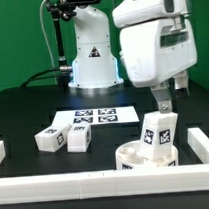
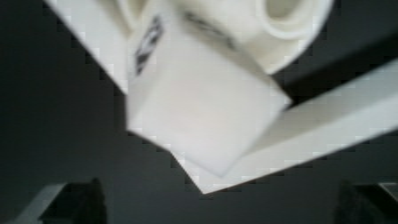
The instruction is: Assemble stool
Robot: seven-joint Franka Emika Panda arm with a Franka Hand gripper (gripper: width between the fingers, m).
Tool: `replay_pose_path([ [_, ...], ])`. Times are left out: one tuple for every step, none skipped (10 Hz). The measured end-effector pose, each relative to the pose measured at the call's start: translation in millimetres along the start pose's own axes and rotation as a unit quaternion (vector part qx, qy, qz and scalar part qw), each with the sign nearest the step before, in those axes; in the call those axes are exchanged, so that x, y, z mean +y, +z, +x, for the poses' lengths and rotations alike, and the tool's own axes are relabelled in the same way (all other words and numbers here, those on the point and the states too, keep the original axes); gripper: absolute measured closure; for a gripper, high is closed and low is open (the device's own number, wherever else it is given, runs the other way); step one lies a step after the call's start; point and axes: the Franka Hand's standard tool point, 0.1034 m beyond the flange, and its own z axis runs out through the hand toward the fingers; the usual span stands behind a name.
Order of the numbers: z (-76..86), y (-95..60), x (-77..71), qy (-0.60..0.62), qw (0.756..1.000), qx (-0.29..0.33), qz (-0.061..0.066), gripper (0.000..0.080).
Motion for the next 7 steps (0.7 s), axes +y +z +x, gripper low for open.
replay_pose_path([
  [-1.3,-0.5,8.0,-0.106,0.994,0.003,-0.017,0.0150],
  [-1.5,0.1,8.4,-0.118,0.993,0.003,-0.018,0.0150],
  [-3.2,0.2,9.2,-0.160,0.987,-0.002,-0.020,0.0150],
  [-5.9,0.3,10.6,-0.196,0.980,-0.007,-0.021,0.0150],
  [-7.9,0.4,11.6,-0.229,0.973,-0.012,-0.022,0.0150],
  [-10.5,1.0,12.8,-0.272,0.962,-0.019,-0.023,0.0150],
  [-13.1,3.0,13.2,-0.323,0.946,-0.029,-0.022,0.0150],
])
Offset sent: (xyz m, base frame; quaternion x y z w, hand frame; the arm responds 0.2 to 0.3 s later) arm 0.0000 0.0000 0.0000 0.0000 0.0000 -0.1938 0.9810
